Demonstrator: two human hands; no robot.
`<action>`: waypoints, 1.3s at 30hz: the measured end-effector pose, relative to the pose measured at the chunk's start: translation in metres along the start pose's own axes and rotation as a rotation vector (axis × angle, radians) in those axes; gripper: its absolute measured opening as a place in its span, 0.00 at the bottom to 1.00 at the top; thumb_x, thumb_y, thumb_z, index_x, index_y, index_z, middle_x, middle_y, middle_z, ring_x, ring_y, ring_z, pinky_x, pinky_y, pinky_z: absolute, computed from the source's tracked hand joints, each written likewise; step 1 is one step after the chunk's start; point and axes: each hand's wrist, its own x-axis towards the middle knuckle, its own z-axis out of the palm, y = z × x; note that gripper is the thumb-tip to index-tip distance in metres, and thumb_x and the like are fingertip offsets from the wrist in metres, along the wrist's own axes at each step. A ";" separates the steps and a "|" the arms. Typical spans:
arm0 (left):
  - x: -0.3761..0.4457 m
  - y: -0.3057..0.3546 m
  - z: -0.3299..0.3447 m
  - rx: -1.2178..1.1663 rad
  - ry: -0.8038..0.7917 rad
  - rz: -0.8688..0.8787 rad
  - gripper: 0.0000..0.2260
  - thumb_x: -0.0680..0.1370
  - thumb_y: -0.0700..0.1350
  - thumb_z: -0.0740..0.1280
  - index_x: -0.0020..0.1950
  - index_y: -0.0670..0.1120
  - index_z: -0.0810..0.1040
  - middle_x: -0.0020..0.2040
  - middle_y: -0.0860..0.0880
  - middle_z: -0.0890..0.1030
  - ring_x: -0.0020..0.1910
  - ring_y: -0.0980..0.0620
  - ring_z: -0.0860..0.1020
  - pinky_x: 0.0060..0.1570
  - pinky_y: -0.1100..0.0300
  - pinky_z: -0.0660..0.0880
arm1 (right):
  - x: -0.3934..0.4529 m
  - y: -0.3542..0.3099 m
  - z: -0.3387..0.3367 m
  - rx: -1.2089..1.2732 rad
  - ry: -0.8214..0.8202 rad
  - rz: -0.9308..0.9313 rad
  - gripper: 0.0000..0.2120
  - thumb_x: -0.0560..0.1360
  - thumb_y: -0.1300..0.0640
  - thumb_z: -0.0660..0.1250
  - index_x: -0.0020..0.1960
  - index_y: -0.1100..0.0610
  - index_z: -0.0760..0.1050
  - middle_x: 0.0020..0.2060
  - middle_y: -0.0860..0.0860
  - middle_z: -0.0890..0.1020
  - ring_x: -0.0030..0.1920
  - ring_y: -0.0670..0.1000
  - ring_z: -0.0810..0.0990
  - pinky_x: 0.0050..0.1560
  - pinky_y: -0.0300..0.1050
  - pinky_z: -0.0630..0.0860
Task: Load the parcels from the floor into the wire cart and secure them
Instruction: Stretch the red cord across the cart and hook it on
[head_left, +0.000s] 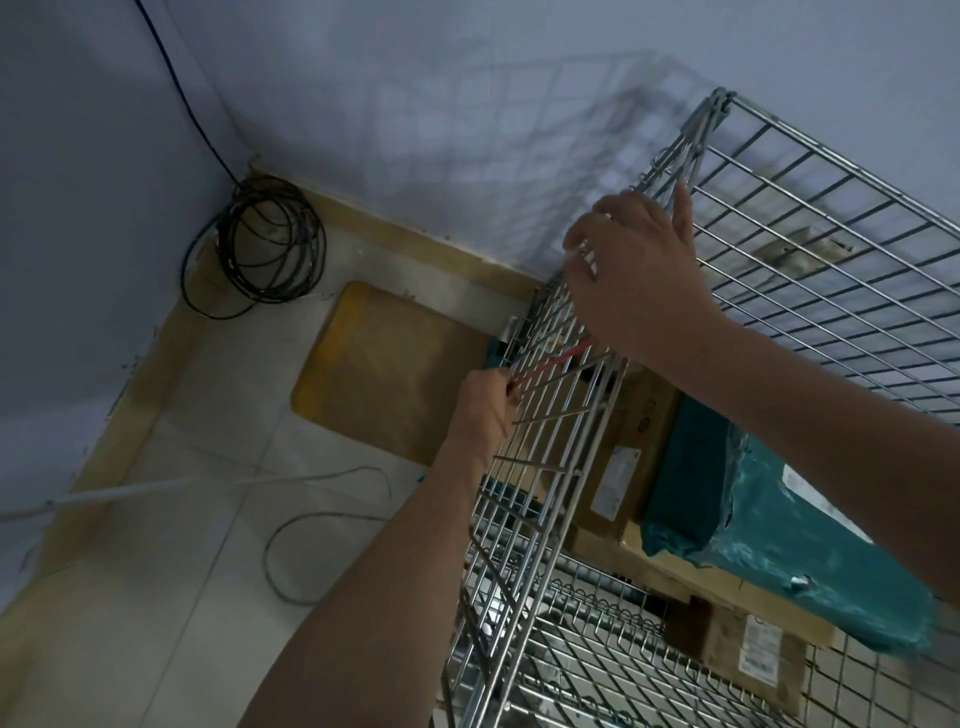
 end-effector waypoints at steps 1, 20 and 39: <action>0.003 -0.004 -0.002 -0.040 -0.006 -0.016 0.04 0.80 0.36 0.65 0.46 0.42 0.77 0.39 0.49 0.77 0.36 0.59 0.76 0.36 0.71 0.75 | 0.003 0.000 -0.003 -0.002 0.002 -0.007 0.15 0.79 0.54 0.57 0.60 0.55 0.78 0.65 0.55 0.76 0.73 0.54 0.65 0.76 0.59 0.38; 0.020 -0.011 0.034 -0.866 -0.059 -0.363 0.04 0.72 0.43 0.63 0.37 0.46 0.73 0.37 0.48 0.74 0.35 0.53 0.73 0.42 0.55 0.72 | -0.001 -0.003 0.017 -0.150 -0.081 -0.081 0.18 0.78 0.52 0.53 0.59 0.58 0.77 0.58 0.57 0.80 0.69 0.58 0.72 0.78 0.62 0.44; 0.021 -0.019 0.026 -0.021 -0.046 -0.116 0.07 0.79 0.41 0.68 0.42 0.42 0.80 0.42 0.45 0.82 0.42 0.47 0.82 0.46 0.49 0.83 | -0.007 -0.004 0.017 -0.221 -0.031 -0.032 0.22 0.77 0.52 0.52 0.55 0.62 0.80 0.56 0.62 0.82 0.63 0.62 0.77 0.77 0.62 0.53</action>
